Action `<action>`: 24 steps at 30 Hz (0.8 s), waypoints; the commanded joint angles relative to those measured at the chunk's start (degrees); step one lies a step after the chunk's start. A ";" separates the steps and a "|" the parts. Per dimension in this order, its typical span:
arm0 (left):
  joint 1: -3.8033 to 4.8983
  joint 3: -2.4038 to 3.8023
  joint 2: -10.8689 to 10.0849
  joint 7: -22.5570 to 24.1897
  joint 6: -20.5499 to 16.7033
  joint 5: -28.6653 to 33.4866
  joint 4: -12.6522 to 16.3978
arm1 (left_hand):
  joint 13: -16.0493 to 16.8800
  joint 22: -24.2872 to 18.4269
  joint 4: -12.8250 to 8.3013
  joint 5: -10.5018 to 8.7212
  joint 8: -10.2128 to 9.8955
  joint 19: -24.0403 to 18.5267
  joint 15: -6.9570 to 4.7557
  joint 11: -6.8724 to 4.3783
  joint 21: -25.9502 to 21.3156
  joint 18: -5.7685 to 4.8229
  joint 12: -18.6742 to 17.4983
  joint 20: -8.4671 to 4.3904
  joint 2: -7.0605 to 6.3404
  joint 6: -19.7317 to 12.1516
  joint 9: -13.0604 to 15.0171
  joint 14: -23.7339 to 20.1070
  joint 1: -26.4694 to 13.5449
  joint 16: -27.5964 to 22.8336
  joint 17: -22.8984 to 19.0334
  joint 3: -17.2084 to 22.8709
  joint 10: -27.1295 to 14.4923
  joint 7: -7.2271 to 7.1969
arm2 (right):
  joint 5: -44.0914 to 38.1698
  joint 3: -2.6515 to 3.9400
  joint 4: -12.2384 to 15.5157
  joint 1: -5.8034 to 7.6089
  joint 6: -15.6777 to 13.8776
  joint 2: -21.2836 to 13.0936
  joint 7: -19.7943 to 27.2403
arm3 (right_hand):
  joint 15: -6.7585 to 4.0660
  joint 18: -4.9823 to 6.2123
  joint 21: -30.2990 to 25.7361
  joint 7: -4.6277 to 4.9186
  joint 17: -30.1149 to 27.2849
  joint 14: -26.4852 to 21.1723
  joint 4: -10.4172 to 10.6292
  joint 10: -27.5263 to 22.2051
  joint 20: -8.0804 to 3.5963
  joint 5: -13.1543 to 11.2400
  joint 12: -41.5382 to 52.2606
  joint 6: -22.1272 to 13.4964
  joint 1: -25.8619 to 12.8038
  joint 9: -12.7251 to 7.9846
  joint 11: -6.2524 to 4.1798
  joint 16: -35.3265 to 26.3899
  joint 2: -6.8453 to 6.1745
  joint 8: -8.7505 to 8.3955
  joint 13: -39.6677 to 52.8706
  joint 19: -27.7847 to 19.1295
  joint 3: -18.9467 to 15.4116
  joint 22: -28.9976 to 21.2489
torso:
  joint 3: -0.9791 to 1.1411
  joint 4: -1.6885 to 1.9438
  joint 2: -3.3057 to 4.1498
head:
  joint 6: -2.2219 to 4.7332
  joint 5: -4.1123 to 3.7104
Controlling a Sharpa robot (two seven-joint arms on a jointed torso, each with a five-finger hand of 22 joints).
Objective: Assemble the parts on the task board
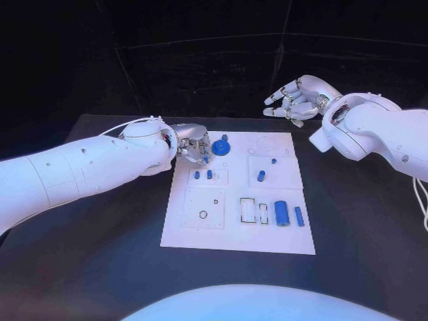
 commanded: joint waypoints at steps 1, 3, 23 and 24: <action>0.06 0.02 0.01 -0.19 0.44 0.21 0.14 | 0.02 0.04 0.15 -0.10 -0.31 0.32 -0.13 -0.07 0.18 -0.62 -0.21 0.22 -0.15 0.34 -0.04 2.07 -0.59 0.20 -0.01 0.32 0.32 0.06 | -0.09 0.04 0.16 0.11 0.21 -0.08 0.48 | -0.28 0.97 -0.36 -0.07 0.09 0.66 0.13 -0.40 -0.04 0.20 0.19 -0.49 0.19 0.05 -0.04 -0.27 0.52 0.39 0.04 0.38 -0.13 0.10 | 0.02 0.01 0.09 | -0.05 -0.09; 0.06 0.02 0.06 -0.44 0.77 0.21 0.10 | 0.01 0.04 0.16 -0.10 -0.34 0.31 -0.12 -0.06 0.17 -0.62 -0.27 0.22 -0.22 0.34 -0.05 2.06 -0.68 0.19 -0.05 0.28 0.32 0.07 | -0.09 0.04 0.20 0.11 0.20 -0.10 0.46 | -0.28 0.97 -0.36 -0.07 0.09 0.66 0.13 -0.40 -0.04 0.20 0.19 -0.49 0.19 0.05 -0.04 -0.27 0.52 0.39 0.04 0.38 -0.13 0.10 | 0.01 -0.02 0.02 | -0.21 -0.08; 0.07 0.01 0.65 -2.73 3.66 0.19 -0.75 | -0.09 -0.44 0.56 -0.11 -2.13 -0.14 0.41 0.60 -0.53 -0.56 -2.13 0.63 -1.98 -1.47 -0.40 1.76 -2.56 -0.13 -1.00 -1.20 -1.26 0.48 | -0.09 0.04 0.32 0.11 0.15 -0.18 0.42 | -0.28 0.97 -0.36 -0.07 0.09 0.66 0.13 -0.40 -0.04 0.20 0.19 -0.49 0.19 0.05 -0.04 -0.27 0.52 0.39 0.04 0.38 -0.13 0.10 | -0.01 0.02 -0.03 | -0.40 -0.26; 0.08 0.00 0.67 -2.67 3.53 0.19 -0.76 | -0.09 -0.46 0.56 -0.11 -2.39 -0.16 0.44 0.62 -0.56 -0.55 -2.23 0.66 -2.04 -1.85 -0.47 1.75 -2.59 -0.13 -1.03 -1.27 -1.41 0.48 | -0.09 0.04 0.32 0.11 0.15 -0.19 0.42 | -0.28 0.97 -0.36 -0.07 0.09 0.66 0.13 -0.40 -0.04 0.20 0.19 -0.49 0.19 0.05 -0.04 -0.27 0.52 0.39 0.04 0.38 -0.13 0.10 | -0.01 0.02 -0.03 | -0.40 -0.27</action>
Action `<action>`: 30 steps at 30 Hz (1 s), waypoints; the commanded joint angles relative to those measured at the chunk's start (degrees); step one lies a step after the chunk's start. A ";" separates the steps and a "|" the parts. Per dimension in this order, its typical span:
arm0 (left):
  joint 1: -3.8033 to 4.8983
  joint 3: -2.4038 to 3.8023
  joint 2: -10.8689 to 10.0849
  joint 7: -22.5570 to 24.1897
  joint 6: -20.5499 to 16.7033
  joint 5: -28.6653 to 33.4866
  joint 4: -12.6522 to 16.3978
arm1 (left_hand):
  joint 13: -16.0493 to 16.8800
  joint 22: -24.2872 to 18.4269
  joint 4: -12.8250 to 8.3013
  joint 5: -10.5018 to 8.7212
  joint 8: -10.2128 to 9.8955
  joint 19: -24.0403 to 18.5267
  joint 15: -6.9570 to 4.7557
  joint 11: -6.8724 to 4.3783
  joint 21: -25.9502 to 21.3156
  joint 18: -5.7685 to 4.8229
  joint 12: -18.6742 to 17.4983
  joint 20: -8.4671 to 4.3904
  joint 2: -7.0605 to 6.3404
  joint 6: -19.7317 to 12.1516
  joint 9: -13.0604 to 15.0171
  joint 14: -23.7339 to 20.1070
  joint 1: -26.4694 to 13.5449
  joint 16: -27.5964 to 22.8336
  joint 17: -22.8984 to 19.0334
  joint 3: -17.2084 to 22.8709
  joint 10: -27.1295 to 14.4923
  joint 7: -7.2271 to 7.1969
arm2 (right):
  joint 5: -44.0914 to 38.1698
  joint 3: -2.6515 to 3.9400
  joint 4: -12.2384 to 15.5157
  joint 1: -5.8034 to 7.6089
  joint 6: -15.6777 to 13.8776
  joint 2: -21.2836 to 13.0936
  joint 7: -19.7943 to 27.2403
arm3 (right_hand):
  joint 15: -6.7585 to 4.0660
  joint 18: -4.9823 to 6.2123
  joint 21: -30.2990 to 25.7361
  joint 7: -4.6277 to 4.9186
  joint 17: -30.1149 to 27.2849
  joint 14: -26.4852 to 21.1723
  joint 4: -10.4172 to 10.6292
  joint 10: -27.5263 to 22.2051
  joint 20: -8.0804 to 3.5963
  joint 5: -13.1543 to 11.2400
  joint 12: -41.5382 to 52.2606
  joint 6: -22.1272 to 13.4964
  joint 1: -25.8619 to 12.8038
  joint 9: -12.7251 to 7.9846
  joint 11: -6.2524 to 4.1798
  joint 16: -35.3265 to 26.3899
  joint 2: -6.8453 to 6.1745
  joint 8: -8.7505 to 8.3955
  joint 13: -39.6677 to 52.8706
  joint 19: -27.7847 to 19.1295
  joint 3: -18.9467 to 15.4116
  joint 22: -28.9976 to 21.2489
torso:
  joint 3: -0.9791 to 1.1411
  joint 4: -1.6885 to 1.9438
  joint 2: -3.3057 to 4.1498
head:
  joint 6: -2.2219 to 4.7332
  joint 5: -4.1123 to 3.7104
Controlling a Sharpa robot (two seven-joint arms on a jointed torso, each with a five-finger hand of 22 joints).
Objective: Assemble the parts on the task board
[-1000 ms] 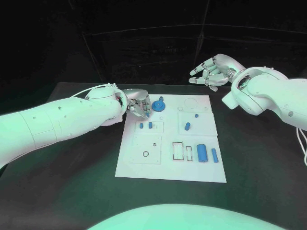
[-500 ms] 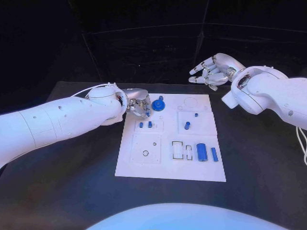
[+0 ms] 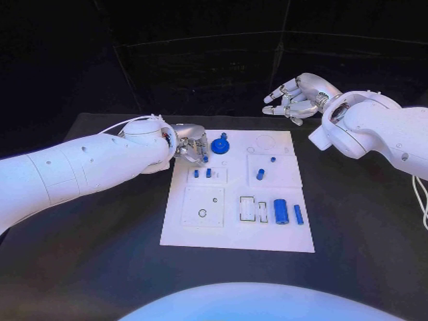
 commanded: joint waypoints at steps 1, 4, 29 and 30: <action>0.03 0.00 0.12 -0.32 0.81 0.15 -0.04 | -0.09 0.00 0.01 -0.11 -0.76 0.02 0.45 0.03 -0.26 -0.54 -0.35 0.50 -0.18 -1.09 -0.19 1.74 -0.64 -0.13 -0.10 -0.46 -0.56 0.10 | -0.09 0.04 0.14 0.11 0.15 -0.04 0.43 | -0.28 0.98 -0.36 -0.07 0.06 0.66 0.13 -0.40 -0.04 0.21 0.19 -0.49 0.19 0.05 -0.04 -0.27 0.52 0.39 0.04 0.38 -0.13 0.10 | -0.01 0.01 -0.02 | 0.01 0.00; 0.03 0.00 0.13 -0.27 0.56 0.15 -0.09 | -0.09 -0.03 0.03 -0.11 -1.21 -0.01 0.48 0.06 -0.31 -0.53 -0.54 0.54 -0.27 -1.75 -0.23 1.73 -0.69 -0.13 -0.15 -0.60 -0.89 0.13 | -0.09 0.04 0.15 0.11 0.15 -0.08 0.41 | -0.28 0.98 -0.36 -0.07 0.06 0.66 0.13 -0.40 -0.04 0.21 0.19 -0.49 0.19 0.05 -0.04 -0.27 0.52 0.39 0.04 0.38 -0.13 0.10 | -0.01 0.01 0.01 | 0.02 -0.02; 0.03 0.06 -3.90 3.40 -8.24 4.89 1.90 | 0.15 -1.97 -0.13 -0.09 -2.41 -0.89 1.01 0.78 -2.47 -0.14 -0.64 1.00 0.64 -3.70 0.23 1.69 0.38 0.11 0.34 -0.42 -1.22 1.35 | -8.48 0.02 -0.45 0.10 3.98 -1.32 -2.49 | -0.77 1.14 -1.00 -0.62 -2.54 0.23 -2.09 -8.87 -0.48 -2.59 -16.23 4.16 7.18 0.46 -0.55 -2.67 1.68 2.55 -15.09 0.21 4.22 -0.73 | -0.09 0.02 -0.14 | 1.06 -0.22; 0.03 0.07 -4.46 4.17 -9.35 7.10 2.30 | 0.17 -2.97 -0.16 -0.09 -2.18 -1.28 1.09 0.83 -3.49 0.06 -0.60 1.06 0.72 -3.25 0.29 1.52 0.47 -0.14 -0.20 -0.30 -1.15 1.42 | -10.04 0.01 -0.24 0.10 4.31 -1.59 -2.65 | -0.85 1.14 -0.94 -0.78 -3.26 0.18 -2.41 -9.48 -0.56 -3.13 -18.33 5.21 7.96 0.51 -0.61 -3.20 1.55 2.81 -16.70 0.31 5.13 -0.64 | -0.09 0.02 -0.15 | 1.19 -0.41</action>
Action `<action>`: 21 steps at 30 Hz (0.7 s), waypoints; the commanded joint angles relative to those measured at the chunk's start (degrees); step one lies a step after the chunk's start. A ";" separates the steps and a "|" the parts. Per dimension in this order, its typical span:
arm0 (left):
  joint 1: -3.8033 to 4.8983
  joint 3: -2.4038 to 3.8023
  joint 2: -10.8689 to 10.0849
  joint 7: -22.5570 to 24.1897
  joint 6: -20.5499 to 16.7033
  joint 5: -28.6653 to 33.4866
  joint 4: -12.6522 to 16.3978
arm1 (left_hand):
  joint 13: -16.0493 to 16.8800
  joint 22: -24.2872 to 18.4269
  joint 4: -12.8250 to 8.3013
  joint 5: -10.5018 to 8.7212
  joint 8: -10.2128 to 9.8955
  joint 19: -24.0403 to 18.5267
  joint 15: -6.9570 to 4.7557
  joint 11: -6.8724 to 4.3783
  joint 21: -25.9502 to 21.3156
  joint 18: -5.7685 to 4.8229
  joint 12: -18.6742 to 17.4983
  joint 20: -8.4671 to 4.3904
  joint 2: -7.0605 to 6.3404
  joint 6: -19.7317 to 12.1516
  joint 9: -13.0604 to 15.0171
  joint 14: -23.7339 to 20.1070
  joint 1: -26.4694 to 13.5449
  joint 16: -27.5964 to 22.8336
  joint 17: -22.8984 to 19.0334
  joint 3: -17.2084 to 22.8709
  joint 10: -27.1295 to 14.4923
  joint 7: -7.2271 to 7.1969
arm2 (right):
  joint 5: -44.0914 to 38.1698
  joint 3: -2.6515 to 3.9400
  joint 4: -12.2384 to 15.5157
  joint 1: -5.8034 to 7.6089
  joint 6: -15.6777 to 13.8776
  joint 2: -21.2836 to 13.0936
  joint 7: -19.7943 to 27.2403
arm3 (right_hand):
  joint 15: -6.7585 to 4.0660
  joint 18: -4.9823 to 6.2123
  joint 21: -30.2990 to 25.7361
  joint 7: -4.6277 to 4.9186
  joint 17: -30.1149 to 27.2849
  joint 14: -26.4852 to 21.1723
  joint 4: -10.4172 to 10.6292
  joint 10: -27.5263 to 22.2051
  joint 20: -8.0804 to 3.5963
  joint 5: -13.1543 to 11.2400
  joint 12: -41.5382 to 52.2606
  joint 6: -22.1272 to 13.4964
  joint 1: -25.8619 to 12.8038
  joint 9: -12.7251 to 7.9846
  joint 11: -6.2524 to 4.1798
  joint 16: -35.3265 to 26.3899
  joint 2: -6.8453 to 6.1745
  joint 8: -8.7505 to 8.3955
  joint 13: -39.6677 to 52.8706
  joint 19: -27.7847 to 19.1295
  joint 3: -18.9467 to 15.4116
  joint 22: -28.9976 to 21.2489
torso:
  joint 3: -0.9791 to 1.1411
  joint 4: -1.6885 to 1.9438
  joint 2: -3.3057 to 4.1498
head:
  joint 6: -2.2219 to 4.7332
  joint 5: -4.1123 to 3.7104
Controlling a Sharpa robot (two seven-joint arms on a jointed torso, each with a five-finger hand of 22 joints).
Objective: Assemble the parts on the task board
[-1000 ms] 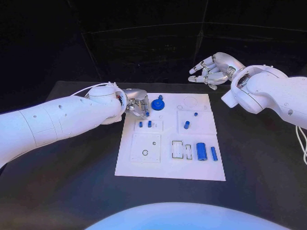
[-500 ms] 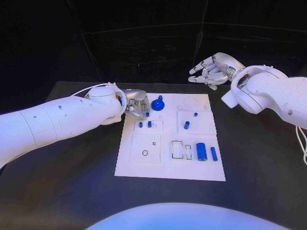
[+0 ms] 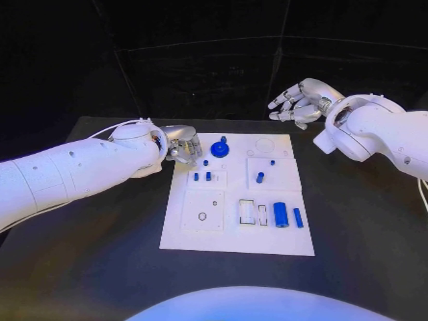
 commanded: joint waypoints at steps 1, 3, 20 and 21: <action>0.09 0.06 -1.50 4.33 -6.95 8.54 1.30 | 0.10 -2.95 0.02 -0.09 0.66 -1.46 0.61 0.59 -3.09 0.44 -0.02 0.15 0.46 1.28 0.20 0.86 0.25 -0.97 -2.34 0.55 0.00 0.24 | -8.64 0.02 0.70 0.09 2.95 -0.77 -1.49 | -0.51 1.09 0.00 -0.08 -1.48 0.44 -0.58 -0.41 -0.42 -1.46 -5.59 2.35 1.61 -0.05 -0.21 -1.15 -0.54 0.30 -4.67 0.23 2.41 0.12 | -0.03 0.01 -0.06 | 0.41 -0.43; 0.09 0.06 -2.72 6.52 -9.07 14.83 2.20 | 0.10 -5.14 0.03 -0.10 0.83 -2.51 0.73 0.73 -5.43 0.89 0.02 0.29 0.52 1.66 0.18 0.00 0.26 -2.22 -4.89 0.74 0.05 0.44 | -12.62 0.01 1.38 0.04 3.43 -1.43 -1.95 | -0.64 1.03 0.18 -0.18 -1.93 0.54 -1.16 0.30 -0.36 -2.04 -9.84 3.71 2.28 -0.22 0.09 -1.51 -1.58 0.18 -8.40 0.41 4.33 0.39 | 0.03 -0.02 -0.07 | 0.71 -0.86; -0.14 -0.14 -10.20 31.38 -11.06 72.76 12.20 | 0.77 -17.04 2.10 -0.10 2.17 -10.89 0.96 0.57 -19.72 2.87 2.04 0.82 1.34 3.64 0.05 -10.60 -1.86 -15.50 -28.65 -1.79 1.61 0.39 | -38.96 -0.04 7.82 -6.00 4.86 -5.03 -7.78 | 0.61 0.98 0.30 -0.28 -2.65 0.74 -1.39 -1.37 0.73 -4.43 -22.47 4.32 -0.01 -0.68 1.51 -1.93 -5.77 -3.23 -20.41 0.59 9.03 0.71 | -0.08 -0.31 0.10 | 2.74 -4.93; -0.17 -0.15 -10.37 31.83 -10.84 73.51 12.53 | 0.78 -17.12 2.14 -0.10 2.18 -10.96 0.96 0.56 -19.84 2.87 2.08 0.83 1.34 3.63 0.04 -10.74 -1.89 -15.62 -28.85 -1.93 1.60 0.37 | -39.46 -0.04 7.85 -6.33 4.83 -4.90 -7.84 | 0.68 0.98 0.32 -0.21 -2.64 0.75 -1.41 -1.50 0.79 -4.45 -22.80 4.18 -0.06 -0.68 1.61 -1.90 -5.90 -3.49 -20.88 0.62 9.22 0.73 | -0.06 -0.25 0.05 | 2.79 -5.06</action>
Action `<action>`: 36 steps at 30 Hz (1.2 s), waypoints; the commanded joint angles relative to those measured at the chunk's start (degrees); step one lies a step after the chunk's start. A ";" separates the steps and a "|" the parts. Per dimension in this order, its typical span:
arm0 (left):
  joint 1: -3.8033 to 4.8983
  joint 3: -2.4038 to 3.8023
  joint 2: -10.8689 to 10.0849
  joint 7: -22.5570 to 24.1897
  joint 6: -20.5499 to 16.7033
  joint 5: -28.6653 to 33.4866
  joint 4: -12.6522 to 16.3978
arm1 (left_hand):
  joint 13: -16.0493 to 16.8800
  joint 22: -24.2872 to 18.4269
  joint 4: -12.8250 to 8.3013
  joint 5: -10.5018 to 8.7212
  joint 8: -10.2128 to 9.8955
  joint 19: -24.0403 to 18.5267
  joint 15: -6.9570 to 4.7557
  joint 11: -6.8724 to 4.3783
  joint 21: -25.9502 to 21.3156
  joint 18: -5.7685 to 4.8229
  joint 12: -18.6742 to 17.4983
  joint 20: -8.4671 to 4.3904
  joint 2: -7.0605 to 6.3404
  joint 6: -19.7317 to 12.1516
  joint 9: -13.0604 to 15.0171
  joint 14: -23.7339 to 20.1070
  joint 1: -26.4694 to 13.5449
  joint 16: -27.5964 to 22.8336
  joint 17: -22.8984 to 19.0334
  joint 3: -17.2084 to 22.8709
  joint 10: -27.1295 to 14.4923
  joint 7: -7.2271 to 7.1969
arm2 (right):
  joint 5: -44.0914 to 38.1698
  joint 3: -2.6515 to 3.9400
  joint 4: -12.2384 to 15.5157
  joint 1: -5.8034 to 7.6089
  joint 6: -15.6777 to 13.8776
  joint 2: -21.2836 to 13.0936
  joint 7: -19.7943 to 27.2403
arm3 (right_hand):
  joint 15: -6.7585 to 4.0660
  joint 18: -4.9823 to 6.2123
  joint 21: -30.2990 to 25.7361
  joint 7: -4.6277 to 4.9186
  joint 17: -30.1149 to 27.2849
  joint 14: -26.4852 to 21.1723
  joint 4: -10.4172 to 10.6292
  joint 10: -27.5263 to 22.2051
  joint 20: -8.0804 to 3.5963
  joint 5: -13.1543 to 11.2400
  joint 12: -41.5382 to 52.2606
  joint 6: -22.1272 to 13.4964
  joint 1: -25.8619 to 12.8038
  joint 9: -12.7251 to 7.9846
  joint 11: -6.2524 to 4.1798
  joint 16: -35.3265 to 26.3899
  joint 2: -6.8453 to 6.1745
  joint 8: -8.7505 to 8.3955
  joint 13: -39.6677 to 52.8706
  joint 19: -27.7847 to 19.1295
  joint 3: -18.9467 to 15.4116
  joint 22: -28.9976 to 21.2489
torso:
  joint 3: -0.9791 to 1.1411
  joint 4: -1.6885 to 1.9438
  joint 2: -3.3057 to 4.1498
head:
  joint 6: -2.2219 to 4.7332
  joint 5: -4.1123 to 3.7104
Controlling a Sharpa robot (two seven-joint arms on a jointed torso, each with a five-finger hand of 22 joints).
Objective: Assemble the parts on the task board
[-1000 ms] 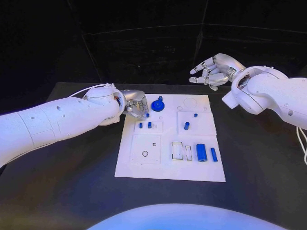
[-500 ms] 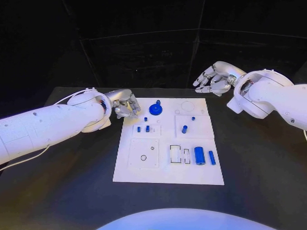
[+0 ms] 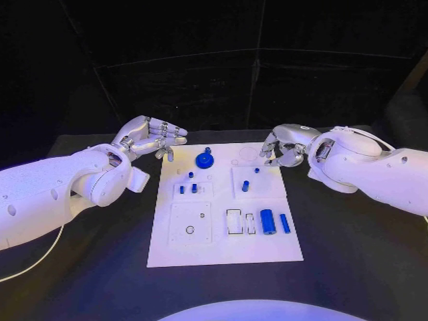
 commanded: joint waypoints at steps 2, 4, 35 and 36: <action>-0.09 -0.01 -0.63 8.30 0.43 15.36 1.50 | 0.10 -0.21 0.09 -0.09 0.22 -0.59 0.00 0.14 -0.49 1.15 0.29 0.05 -0.01 0.36 -0.07 -0.77 -0.46 -0.41 -0.57 -0.60 0.34 0.07 | -8.53 0.09 0.26 -1.07 0.47 0.59 -2.16 | 0.60 0.94 0.46 0.19 0.27 0.72 -0.20 -0.56 0.56 -0.20 -1.00 -0.91 -0.21 -0.06 0.16 0.23 -0.79 -1.01 -1.58 0.23 0.97 0.26 | -0.03 -0.09 -0.05 | 0.23 -0.49; -0.13 -0.01 -0.84 8.77 0.62 16.32 1.90 | 0.12 -0.28 0.11 -0.09 0.24 -0.64 -0.01 0.11 -0.59 1.15 0.35 0.05 0.07 0.36 -0.08 -0.86 -0.42 -0.49 -0.70 -0.67 0.37 0.05 | -9.10 0.09 0.16 -1.49 0.41 0.93 -2.20 | 0.63 0.90 0.62 0.22 0.38 0.75 -0.34 -0.37 0.63 -0.23 -1.30 -0.95 -0.16 -0.03 0.22 0.36 -0.87 -1.34 -2.27 0.37 1.42 0.51 | -0.03 -0.05 -0.03 | 0.24 -0.54; -0.27 -0.02 -1.45 8.76 2.34 17.79 2.97 | 0.26 -0.59 0.14 -0.09 0.26 -0.76 -0.06 0.04 -1.03 1.18 0.69 0.05 0.32 0.25 -0.12 -1.30 -0.21 -0.83 -1.40 -1.17 0.47 0.00 | -9.22 0.09 -4.54 -2.97 4.02 5.75 -1.50 | 1.10 0.60 2.14 1.16 1.45 0.93 -2.17 1.25 1.01 -2.70 -3.10 0.06 -0.24 0.13 0.85 1.85 -0.87 -3.51 -7.92 1.24 7.78 2.73 | 0.03 0.11 0.02 | -0.66 -0.07; -0.27 -0.02 -1.44 8.70 2.30 17.79 2.98 | 0.26 -0.63 0.13 -0.09 0.26 -0.77 -0.06 0.04 -1.08 1.18 0.71 0.04 0.36 0.22 -0.13 -1.35 -0.15 -0.86 -1.45 -1.21 0.43 0.01 | -9.22 0.09 -4.64 -3.01 4.17 5.81 -1.48 | 1.10 0.56 2.25 1.16 1.61 0.97 -2.19 1.32 1.02 -2.71 -3.10 0.14 -0.28 0.14 0.86 1.98 -0.86 -3.51 -7.99 1.32 7.88 2.92 | 0.03 0.12 0.02 | -0.68 -0.08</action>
